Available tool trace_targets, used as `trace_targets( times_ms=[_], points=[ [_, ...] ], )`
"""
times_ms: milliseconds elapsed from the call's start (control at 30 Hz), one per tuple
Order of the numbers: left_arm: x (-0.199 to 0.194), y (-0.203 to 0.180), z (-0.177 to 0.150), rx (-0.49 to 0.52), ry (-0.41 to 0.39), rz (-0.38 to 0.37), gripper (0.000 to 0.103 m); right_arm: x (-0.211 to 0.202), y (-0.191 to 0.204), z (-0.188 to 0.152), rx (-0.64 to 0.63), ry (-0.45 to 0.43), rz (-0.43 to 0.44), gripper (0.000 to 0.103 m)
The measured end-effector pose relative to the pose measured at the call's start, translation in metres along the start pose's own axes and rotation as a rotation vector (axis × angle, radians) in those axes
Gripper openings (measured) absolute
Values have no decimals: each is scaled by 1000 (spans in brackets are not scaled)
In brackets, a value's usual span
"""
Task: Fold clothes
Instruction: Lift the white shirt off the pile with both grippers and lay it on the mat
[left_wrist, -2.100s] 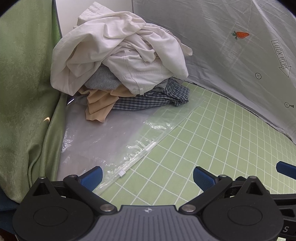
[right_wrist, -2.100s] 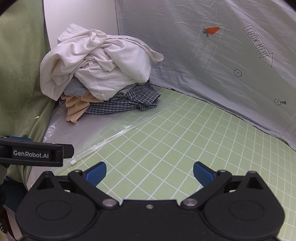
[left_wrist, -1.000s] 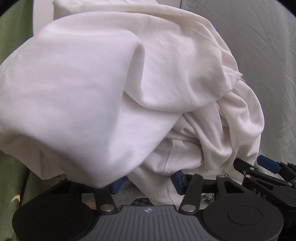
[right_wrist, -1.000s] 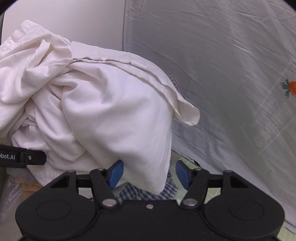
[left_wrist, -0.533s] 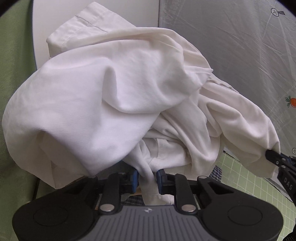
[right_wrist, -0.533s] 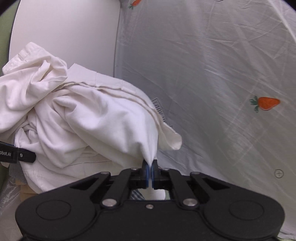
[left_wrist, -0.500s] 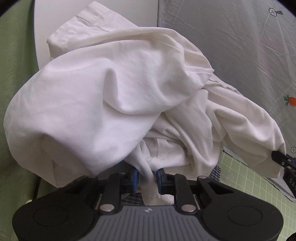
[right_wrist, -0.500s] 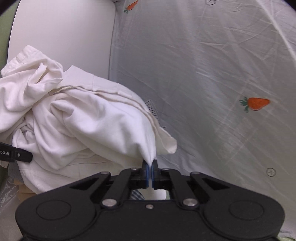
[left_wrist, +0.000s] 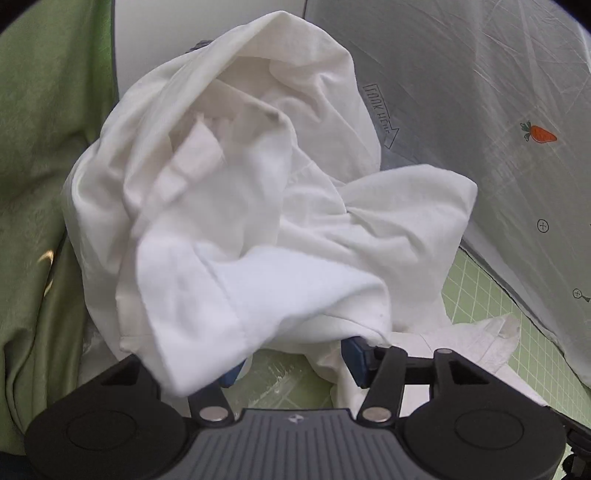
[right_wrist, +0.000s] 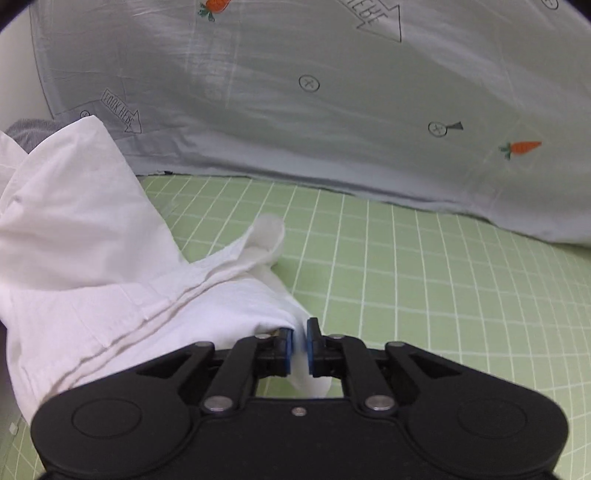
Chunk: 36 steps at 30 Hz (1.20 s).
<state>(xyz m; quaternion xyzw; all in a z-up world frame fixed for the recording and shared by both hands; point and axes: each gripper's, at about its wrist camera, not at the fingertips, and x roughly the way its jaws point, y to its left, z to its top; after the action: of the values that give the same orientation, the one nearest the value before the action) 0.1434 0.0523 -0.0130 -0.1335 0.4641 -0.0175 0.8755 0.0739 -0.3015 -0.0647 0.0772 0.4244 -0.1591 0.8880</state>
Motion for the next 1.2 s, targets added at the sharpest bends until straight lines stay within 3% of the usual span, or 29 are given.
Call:
trace_targets(
  times_ms=[67, 200, 300, 433, 467, 600, 700, 867, 1000, 1200],
  points=[
    [6, 10, -3, -48, 20, 26, 61, 1, 5, -9, 17, 25, 11, 12],
    [8, 29, 0, -94, 14, 42, 64, 11, 6, -10, 117, 72, 25, 26],
    [16, 38, 8, -134, 14, 30, 70, 12, -4, -13, 235, 77, 43, 31],
    [33, 40, 12, -152, 43, 29, 68, 7, -12, -18, 384, 49, 58, 41],
    [36, 40, 11, -153, 52, 30, 66, 4, -14, -19, 417, 38, 56, 43],
    [47, 43, 11, -154, 91, 41, 39, -7, -14, -25, 475, 4, 36, 53],
    [51, 43, 10, -159, 110, 39, 33, -11, -13, -29, 513, 8, -2, 55],
    [51, 39, 9, -153, 121, 33, 33, -20, -10, -31, 554, 14, -76, 55],
    [50, 35, 7, -143, 128, 31, 37, -28, -7, -31, 594, -12, -59, 62],
    [45, 36, -6, -118, 135, 39, 42, -1, 4, -29, 606, 59, 62, 72]
  ],
)
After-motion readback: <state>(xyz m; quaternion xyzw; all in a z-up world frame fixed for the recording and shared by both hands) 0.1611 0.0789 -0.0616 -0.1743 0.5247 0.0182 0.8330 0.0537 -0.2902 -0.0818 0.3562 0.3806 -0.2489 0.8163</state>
